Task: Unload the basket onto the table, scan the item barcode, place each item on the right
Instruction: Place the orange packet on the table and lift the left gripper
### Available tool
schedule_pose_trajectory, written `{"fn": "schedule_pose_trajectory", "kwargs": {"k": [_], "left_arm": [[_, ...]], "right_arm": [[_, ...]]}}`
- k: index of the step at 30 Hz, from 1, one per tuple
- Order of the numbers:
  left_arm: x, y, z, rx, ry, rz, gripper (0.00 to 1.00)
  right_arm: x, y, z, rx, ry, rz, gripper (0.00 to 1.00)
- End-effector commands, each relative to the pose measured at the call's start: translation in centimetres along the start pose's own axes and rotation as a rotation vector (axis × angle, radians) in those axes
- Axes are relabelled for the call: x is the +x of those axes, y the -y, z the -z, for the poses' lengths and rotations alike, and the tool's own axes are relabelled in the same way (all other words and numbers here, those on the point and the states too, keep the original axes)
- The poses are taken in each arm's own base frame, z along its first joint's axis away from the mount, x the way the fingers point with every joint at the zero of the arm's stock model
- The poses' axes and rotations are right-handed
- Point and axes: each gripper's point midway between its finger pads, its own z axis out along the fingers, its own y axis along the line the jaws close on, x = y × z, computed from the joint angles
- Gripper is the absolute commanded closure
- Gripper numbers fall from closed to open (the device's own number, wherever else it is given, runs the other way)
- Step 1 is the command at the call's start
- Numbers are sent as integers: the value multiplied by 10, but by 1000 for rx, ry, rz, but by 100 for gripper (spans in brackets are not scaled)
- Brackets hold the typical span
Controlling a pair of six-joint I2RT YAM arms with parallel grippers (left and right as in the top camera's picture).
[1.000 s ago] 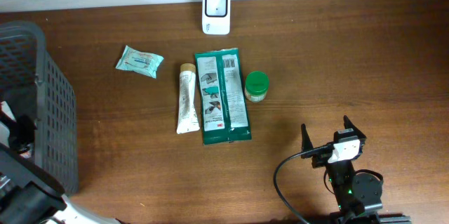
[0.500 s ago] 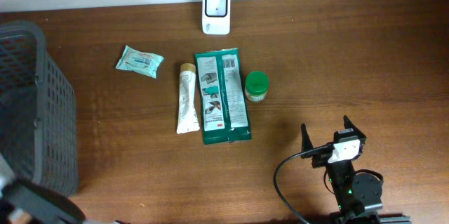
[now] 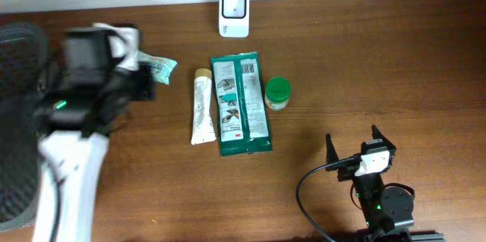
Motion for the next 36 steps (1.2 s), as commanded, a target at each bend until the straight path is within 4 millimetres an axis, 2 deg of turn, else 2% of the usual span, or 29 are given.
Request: {"fn": "schedule_pose_trajectory", "kwargs": {"k": [1,3,5,6,7,8,10,11,13,15,17,19,21,23,25,29,31,33,34,36], "left_arm": [[64,15,-70,-40,-266,-67,100],[94,13,-106,-52,-370,-75,100],[111,11,-129,-56,-416,-76,100],[124,11,-147,-55,-451,-78,100],[129,12,-154,-55,-470,-82,100],[139,14,-166,-55,-502,-89,90],[141,18,-177,-35,-502,-87,25],[138,19,-179,-34,-489,-87,3],[123,21,-178,-30,-449,-86,0],[96,29,-166,7,-399,-78,0],[63,42,-143,77,-327,-99,0],[32,40,-115,101,-263,-81,1],[-5,17,-72,78,-186,-29,1],[-30,-11,-44,40,-121,24,0],[-56,-38,-14,96,-28,53,1],[-59,-74,-5,102,13,77,0],[-59,-84,-3,85,18,91,0],[-58,-85,-3,83,18,93,1],[-58,-85,-3,83,17,94,1],[-58,-86,-3,80,16,94,1]], "right_arm": [[2,-3,0,-12,-3,-8,2],[2,-3,0,-12,-3,-8,2],[2,-3,0,-12,-3,-8,2],[2,-3,0,-12,-3,-9,2],[2,-3,0,-12,-2,-9,2],[2,-3,0,-12,-3,-9,2],[2,-3,0,-12,-3,-8,2],[2,-3,0,-12,-3,-8,1],[2,-3,0,-12,-3,-8,2],[2,-3,0,-12,-3,-8,2],[2,-3,0,-12,-3,-8,2],[2,-3,0,-12,-3,-8,2],[2,-3,0,-12,-3,-8,2],[2,-3,0,-12,-3,-8,2],[0,-2,0,-11,4,-8,2],[-1,-5,0,-24,12,-9,2],[-5,-25,2,-146,28,-8,2],[-7,-38,5,-224,35,-21,2],[-13,-39,6,-230,40,-86,2],[-29,-46,11,-278,63,-108,2]]}}
